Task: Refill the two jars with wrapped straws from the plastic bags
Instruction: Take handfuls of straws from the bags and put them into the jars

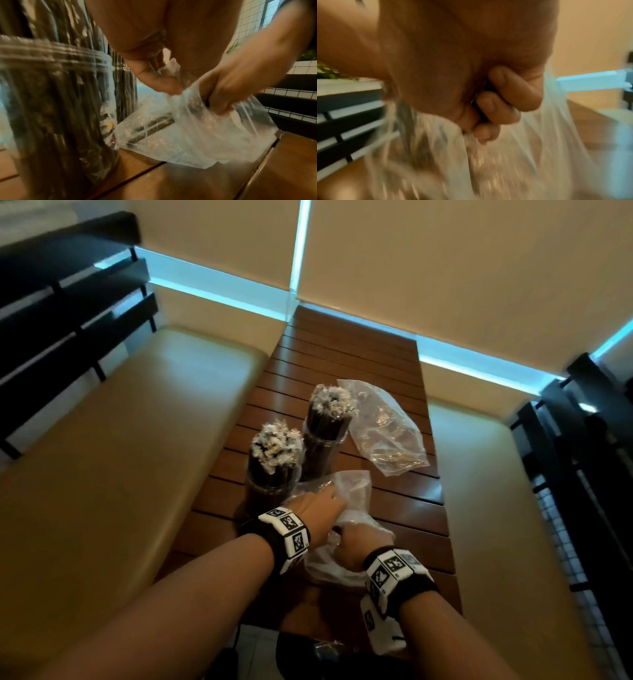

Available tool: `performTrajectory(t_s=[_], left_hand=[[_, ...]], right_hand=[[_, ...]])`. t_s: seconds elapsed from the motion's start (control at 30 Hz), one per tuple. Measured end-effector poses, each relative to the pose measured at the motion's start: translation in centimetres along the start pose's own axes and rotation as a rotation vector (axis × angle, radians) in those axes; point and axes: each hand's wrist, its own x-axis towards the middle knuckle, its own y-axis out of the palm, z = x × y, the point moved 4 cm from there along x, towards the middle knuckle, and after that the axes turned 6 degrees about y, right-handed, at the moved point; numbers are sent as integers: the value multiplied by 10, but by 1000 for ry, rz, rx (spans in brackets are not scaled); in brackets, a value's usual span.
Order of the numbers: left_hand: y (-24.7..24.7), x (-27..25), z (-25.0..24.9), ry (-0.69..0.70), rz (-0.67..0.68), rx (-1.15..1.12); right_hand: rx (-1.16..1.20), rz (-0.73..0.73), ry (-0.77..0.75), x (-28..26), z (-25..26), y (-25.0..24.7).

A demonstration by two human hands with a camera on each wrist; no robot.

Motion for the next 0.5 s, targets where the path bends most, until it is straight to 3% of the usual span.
performTrajectory(t_s=[0.07,0.27,0.4,0.5], left_hand=[[8,10,1,-45,-6,-44],[18,28,-1,-151,71,-21],[12,29,-1,-163,105,-65],[2,27,2,-146,131,-122]], right_hand=[[-130,90,-21,-9,-8,-33],[-344,103,20,-59,-32,-141],[-302,37,39,-85,-42,-198],[-160,-38,32,-82,-49,-213]])
